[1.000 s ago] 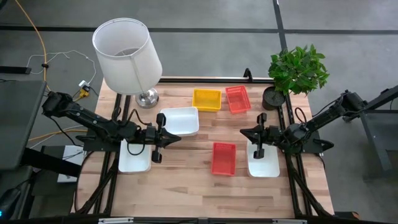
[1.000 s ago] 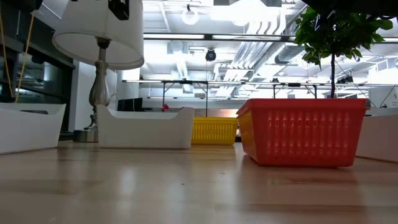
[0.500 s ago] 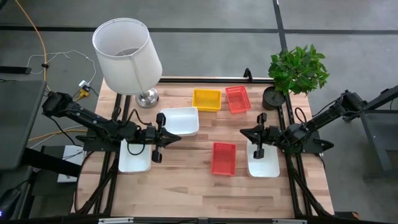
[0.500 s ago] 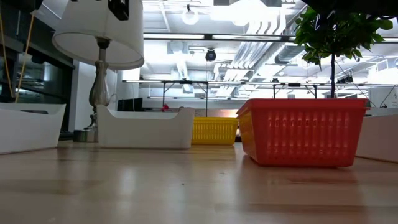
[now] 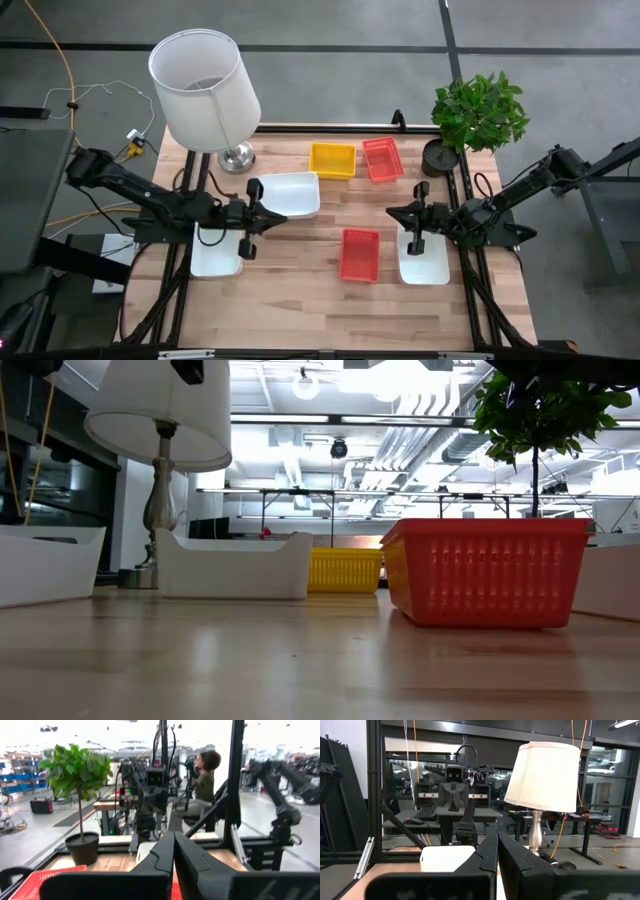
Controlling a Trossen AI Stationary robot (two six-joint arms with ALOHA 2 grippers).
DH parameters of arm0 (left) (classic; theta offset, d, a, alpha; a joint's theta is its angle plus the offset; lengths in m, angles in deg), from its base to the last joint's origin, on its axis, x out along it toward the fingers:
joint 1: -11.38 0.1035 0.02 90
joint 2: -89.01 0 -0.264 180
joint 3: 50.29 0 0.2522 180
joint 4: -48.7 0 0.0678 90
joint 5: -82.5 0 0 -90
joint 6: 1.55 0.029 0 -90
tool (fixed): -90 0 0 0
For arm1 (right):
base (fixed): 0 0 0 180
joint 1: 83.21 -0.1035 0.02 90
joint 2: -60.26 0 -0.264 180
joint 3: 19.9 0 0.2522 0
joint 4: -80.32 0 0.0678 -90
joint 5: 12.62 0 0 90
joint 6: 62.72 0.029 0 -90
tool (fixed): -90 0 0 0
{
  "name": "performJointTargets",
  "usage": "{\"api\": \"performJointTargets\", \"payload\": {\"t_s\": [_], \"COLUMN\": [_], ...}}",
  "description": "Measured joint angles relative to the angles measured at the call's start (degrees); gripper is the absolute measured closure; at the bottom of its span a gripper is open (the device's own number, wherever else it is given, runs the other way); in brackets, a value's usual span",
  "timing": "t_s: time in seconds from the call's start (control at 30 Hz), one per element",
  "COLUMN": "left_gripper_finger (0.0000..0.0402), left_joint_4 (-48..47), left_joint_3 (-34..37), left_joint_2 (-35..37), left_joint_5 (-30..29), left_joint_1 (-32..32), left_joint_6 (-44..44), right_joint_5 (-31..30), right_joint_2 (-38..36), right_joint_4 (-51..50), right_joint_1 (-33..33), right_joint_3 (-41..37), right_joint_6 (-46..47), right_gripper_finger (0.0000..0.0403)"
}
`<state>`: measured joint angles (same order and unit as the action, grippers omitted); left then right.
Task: Stack baskets by color
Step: Stack the top orange bin on the bottom orange bin
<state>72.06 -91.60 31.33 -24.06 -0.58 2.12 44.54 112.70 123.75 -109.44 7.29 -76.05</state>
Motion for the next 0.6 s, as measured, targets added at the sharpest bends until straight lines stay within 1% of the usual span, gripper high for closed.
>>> {"api": "performJointTargets", "payload": {"t_s": [0.13, 0.3, 0.47, 0.6], "left_gripper_finger": [0.0401, 0.0401, 0.0401, 0.0401], "left_joint_4": [-0.9, -1.3, -2.0, -4.8], "left_joint_3": [0.0, 0.0, 0.0, 0.0], "left_joint_2": [2.7, 5.4, 5.7, 5.6], "left_joint_5": [2.3, 2.4, 2.4, 2.6], "left_joint_1": [0.0, 0.0, 0.0, 0.0], "left_joint_6": [0.4, 1.1, 1.1, 1.5], "right_joint_5": [0.0, 0.0, 0.0, 0.0], "right_joint_2": [0.0, 0.0, 0.0, 0.0], "right_joint_4": [0.5, 0.4, 0.4, 0.4], "right_joint_1": [0.0, 0.0, 0.0, 0.0], "right_joint_3": [0.0, 0.0, 0.0, 0.0], "right_joint_6": [-0.7, -0.8, -2.1, -2.0], "right_gripper_finger": [0.0402, 0.0402, 0.0402, 0.0402]}}
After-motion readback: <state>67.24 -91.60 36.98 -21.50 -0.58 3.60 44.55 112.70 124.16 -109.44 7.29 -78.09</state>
